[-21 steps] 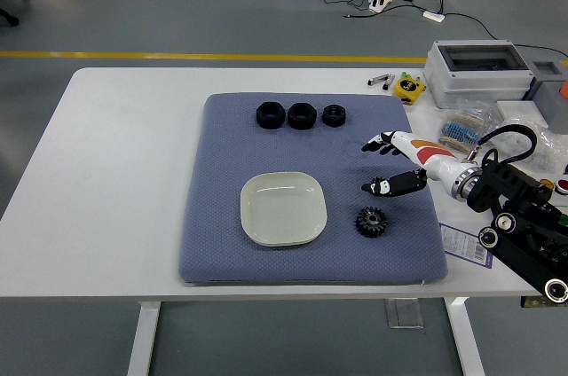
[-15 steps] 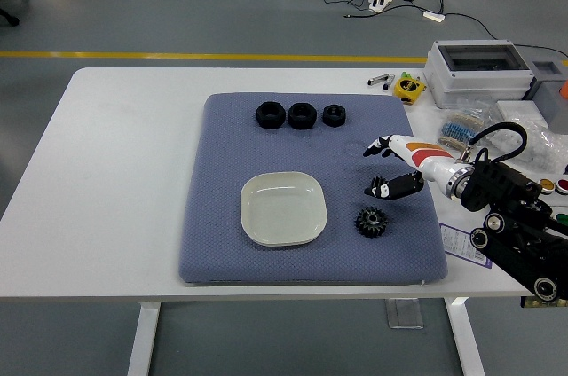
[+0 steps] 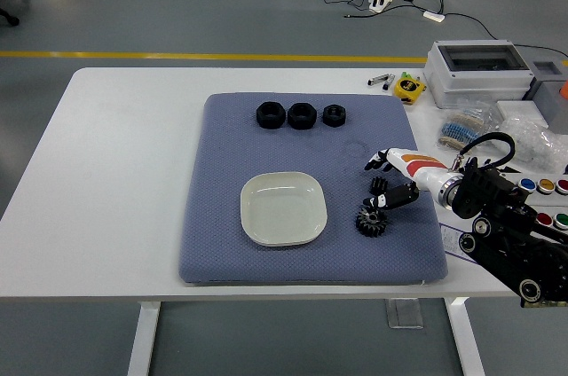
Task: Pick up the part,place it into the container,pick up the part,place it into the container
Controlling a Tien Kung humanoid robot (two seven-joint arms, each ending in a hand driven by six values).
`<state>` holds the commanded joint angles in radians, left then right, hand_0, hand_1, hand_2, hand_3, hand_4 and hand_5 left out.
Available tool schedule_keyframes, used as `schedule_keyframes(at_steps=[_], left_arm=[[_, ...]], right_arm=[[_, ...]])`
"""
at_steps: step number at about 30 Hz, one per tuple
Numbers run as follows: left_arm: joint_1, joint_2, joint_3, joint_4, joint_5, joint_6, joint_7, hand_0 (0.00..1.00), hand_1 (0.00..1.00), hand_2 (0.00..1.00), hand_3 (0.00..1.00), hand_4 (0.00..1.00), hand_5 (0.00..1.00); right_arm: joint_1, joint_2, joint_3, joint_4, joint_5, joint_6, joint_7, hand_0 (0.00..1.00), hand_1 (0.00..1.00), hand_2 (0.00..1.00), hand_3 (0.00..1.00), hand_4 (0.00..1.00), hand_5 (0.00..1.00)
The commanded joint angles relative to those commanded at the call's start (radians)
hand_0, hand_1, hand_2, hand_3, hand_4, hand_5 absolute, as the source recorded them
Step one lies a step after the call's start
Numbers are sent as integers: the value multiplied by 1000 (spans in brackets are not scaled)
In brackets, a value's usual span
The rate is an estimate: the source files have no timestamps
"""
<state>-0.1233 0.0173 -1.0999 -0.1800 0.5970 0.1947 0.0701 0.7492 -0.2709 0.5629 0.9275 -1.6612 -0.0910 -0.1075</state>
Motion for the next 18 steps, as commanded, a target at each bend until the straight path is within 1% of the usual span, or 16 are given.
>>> schedule_keyframes(at_steps=[2, 3, 8, 9, 14, 15, 18], left_arm=[[1, 0, -1, 0, 2, 0, 0, 710, 623, 641, 567, 619, 704], [1, 0, -1, 0, 2, 1, 1, 710, 624, 642, 568, 619, 704], [4, 0, -3, 0, 6, 2, 2, 710, 624, 642, 568, 619, 704], [5, 0, -3, 0, 7, 2, 2, 710, 623, 644, 567, 619, 704], [8, 0, -5, 0, 13, 2, 3, 710, 623, 644, 567, 619, 704], [8, 0, -5, 0, 14, 2, 4, 710, 624, 644, 567, 619, 704], [10, 0, -6, 0, 17, 2, 4, 710, 624, 644, 567, 619, 704]], right_arm=[[-1, 1, 1, -5, 0, -5, 1, 720, 719, 734, 729, 911, 331], [-3, 0, 2, -8, -1, -8, 1, 665, 690, 722, 710, 904, 332], [-6, 2, 1, -19, 3, -13, -5, 665, 690, 722, 710, 904, 332], [-7, 3, 0, -19, 4, -14, -5, 626, 660, 702, 687, 898, 337], [-7, 9, -4, -22, 10, -26, 0, 626, 660, 702, 687, 898, 337], [-7, 11, -5, -24, 11, -30, 0, 552, 615, 662, 592, 866, 330], [-6, 15, -8, -33, 11, -36, -1, 552, 615, 662, 592, 866, 330]])
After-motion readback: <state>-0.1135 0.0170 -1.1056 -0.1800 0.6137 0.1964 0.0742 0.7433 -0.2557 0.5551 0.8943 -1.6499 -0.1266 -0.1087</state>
